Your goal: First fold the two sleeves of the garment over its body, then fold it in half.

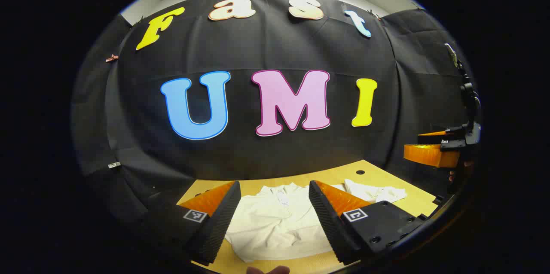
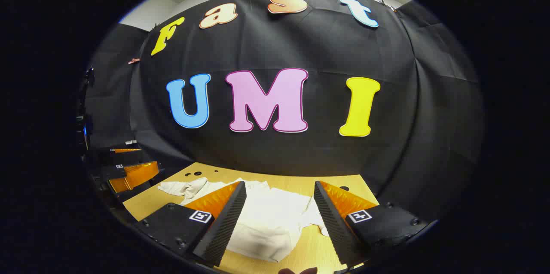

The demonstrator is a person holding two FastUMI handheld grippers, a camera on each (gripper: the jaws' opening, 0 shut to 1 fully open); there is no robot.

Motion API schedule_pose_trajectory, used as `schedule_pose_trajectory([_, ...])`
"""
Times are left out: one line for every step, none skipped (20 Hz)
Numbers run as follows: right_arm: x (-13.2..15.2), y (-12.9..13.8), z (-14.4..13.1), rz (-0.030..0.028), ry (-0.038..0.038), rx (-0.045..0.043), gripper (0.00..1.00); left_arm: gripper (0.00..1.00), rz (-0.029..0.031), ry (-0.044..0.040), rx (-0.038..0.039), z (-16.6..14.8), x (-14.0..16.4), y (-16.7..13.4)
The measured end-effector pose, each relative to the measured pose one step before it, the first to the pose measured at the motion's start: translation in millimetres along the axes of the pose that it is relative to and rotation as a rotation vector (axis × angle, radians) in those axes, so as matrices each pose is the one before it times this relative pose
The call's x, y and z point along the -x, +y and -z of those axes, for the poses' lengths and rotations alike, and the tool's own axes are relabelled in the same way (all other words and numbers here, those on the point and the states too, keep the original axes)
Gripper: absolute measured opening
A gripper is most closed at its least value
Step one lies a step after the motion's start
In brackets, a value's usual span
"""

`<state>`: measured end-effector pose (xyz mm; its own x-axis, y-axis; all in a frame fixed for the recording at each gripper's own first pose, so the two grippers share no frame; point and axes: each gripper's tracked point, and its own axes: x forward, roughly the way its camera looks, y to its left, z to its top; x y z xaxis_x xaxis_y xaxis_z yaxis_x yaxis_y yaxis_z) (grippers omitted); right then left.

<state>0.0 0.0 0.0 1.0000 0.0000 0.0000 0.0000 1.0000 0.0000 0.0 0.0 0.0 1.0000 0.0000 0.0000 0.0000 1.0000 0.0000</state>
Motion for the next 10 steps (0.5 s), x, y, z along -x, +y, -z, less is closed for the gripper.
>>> schedule_pose_trajectory([-0.24,-0.73,-0.16,-0.00015,-0.00033,0.00100,0.97,0.99,0.00148,0.00064,-0.00132,0.16,0.32,-0.64])
schedule_pose_trajectory([0.01,-0.34,0.54,0.00106,0.00015,0.00084,0.98,0.99,0.00047,-0.00085,-0.00164,-0.65,-0.38,-0.78])
schedule_pose_trajectory([0.43,-0.43,0.25,0.00017,0.00059,-0.00031,0.97,0.99,0.00171,0.00055,-0.00173,1.00,-0.13,-0.70])
schedule_pose_trajectory([-0.32,-0.89,-0.25,0.00015,-0.00066,-0.00116,0.98,0.99,0.00127,-0.00041,-0.00188,-0.48,0.03,-0.56])
schedule_pose_trajectory([-0.64,-0.17,0.08,0.00014,0.00189,-0.00104,0.98,0.99,0.00023,0.00299,-0.00213,0.40,-0.47,-0.83])
schedule_pose_trajectory([0.00,-0.84,0.58,-0.00074,0.00026,-0.00053,0.97,0.99,0.00024,0.00175,-0.00084,0.60,-0.14,-0.45])
schedule_pose_trajectory([-0.37,-0.62,0.31,-0.00006,0.00259,0.00093,0.98,0.99,0.00012,-0.00026,0.00013,-0.06,-0.19,-1.00])
schedule_pose_trajectory([-0.53,-0.95,0.71,0.00007,0.00092,-0.00007,0.98,0.99,0.00013,0.00041,0.00053,-0.44,-0.18,-0.39])
schedule_pose_trajectory([-0.28,-1.54,0.07,0.00104,-0.00028,-0.00115,0.98,0.99,0.00062,0.00104,-0.00048,1.41,-1.06,-1.22])
schedule_pose_trajectory([-0.52,-1.09,-0.72,0.00154,-0.00100,-0.00198,0.98,0.99,0.00021,0.00224,-0.00052,0.70,-0.62,-0.97])
